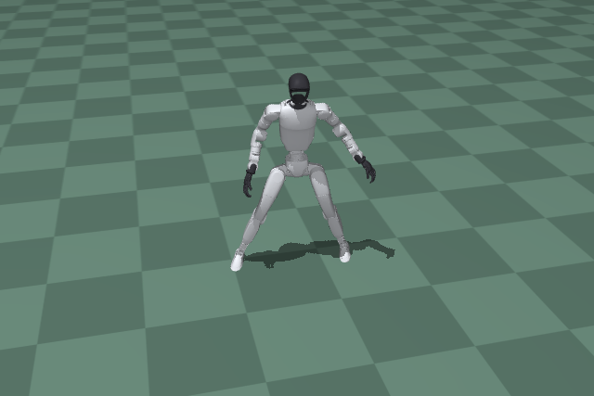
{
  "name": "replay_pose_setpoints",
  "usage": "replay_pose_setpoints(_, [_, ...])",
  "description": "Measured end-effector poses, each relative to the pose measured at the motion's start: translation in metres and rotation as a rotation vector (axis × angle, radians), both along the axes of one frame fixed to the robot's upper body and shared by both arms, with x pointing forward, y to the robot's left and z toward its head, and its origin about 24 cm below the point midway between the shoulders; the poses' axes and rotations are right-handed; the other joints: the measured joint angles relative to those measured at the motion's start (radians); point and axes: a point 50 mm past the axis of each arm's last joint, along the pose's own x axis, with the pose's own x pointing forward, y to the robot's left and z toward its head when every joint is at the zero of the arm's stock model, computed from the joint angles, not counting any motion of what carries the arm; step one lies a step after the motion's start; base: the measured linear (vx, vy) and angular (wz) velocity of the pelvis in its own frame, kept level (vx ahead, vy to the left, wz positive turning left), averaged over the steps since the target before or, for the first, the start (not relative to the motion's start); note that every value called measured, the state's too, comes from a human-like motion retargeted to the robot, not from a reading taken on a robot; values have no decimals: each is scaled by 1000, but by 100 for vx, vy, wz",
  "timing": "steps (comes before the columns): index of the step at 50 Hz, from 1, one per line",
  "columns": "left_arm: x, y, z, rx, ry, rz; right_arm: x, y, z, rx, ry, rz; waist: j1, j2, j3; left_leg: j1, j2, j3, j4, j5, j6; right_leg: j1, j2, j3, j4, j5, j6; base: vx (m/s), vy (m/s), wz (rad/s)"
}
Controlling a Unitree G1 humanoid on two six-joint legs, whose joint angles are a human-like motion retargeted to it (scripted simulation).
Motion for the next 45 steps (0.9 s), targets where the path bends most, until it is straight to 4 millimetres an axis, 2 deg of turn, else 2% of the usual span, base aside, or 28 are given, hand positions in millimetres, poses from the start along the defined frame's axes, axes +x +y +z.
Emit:
replay_pose_setpoints(3, [-7,3,-1,34,-25,103,-8,-7,-5,-37,63,0,-34,15,-1,8,66,37,-25,81,-14,-21,67,36,42,-105,-56,11,-66,-25])
replay_pose_setpoints(7, [-12,-15,-17,-32,-43,200,-16,-26,-3,-129,127,-8,-84,41,15,17,125,193,-24,189,-3,-32,158,24,77,-144,-143,8,-61,-26])
replay_pose_setpoints(10, [-4,-34,-26,-77,-13,102,-27,-42,1,-163,130,-92,-91,20,14,-3,58,232,18,168,10,-31,178,29,59,-130,-110,6,-50,-25])
replay_pose_setpoints(14, [10,-55,-31,-80,28,-85,-46,-60,4,-169,138,-226,-54,-2,12,-44,-86,190,106,56,8,-12,211,47,26,-117,-95,9,-37,-34])
replay_pose_setpoints(18, [10,-66,-36,-80,31,-103,-60,-65,1,-177,193,-278,-10,-19,1,-58,-201,250,97,-21,21,8,261,52,9,-111,-85,11,-30,-27])
replay_pose_setpoints(22, [7,-67,-41,-85,66,-61,-53,-56,-7,-140,223,-269,23,-56,-27,-69,-289,290,14,-20,74,11,313,45,-6,-97,-45,9,-26,-9])
replay_pose_setpoints(25, [-12,-59,-45,-87,123,2,-36,-41,-10,-85,183,-224,-6,-103,-55,-81,-278,249,17,-9,111,25,347,27,-20,-99,-43,8,-25,29])
replay_pose_setpoints(29, [-44,-45,-47,-97,202,110,-5,-13,-7,28,58,-120,-94,-153,-87,-77,-212,196,21,-4,30,33,399,10,7,-140,-76,6,-23,50])
replay_pose_setpoints(32, [-52,-35,-45,-106,232,174,8,3,-1,94,-12,-27,-118,-156,-74,-29,-159,182,-24,2,1,41,425,-40,64,-190,-126,6,-22,29])
replay_pose_setpoints(35, [-35,-27,-38,-102,182,193,16,13,3,129,-22,80,-100,-146,-78,-12,-114,180,-85,44,18,2,382,-155,126,-222,-180,2,-24,4])
replay_pose_setpoints(37, [-20,-26,-33,-108,94,204,17,12,5,117,-6,140,-88,-130,-81,-10,-89,177,-104,58,21,-16,341,-190,135,-219,-189,5,-23,5])
replay_pose_setpoints(40, [-7,-29,-28,-135,-53,228,14,2,9,69,22,193,-86,-90,-54,24,-49,165,-105,46,10,11,291,-165,119,-200,-177,11,-24,25])
replay_pose_setpoints(43, [3,-31,-22,-141,-149,228,10,-7,9,23,38,176,-108,-77,-64,5,-38,139,-110,61,0,-7,209,-131,95,-140,-120,6,-31,44])
replay_pose_setpoints(45, [2,-29,-20,-143,-179,233,5,-15,10,-23,38,145,-124,-57,-48,13,-17,123,-99,45,-12,9,165,-119,77,-125,-101,8,-38,39])
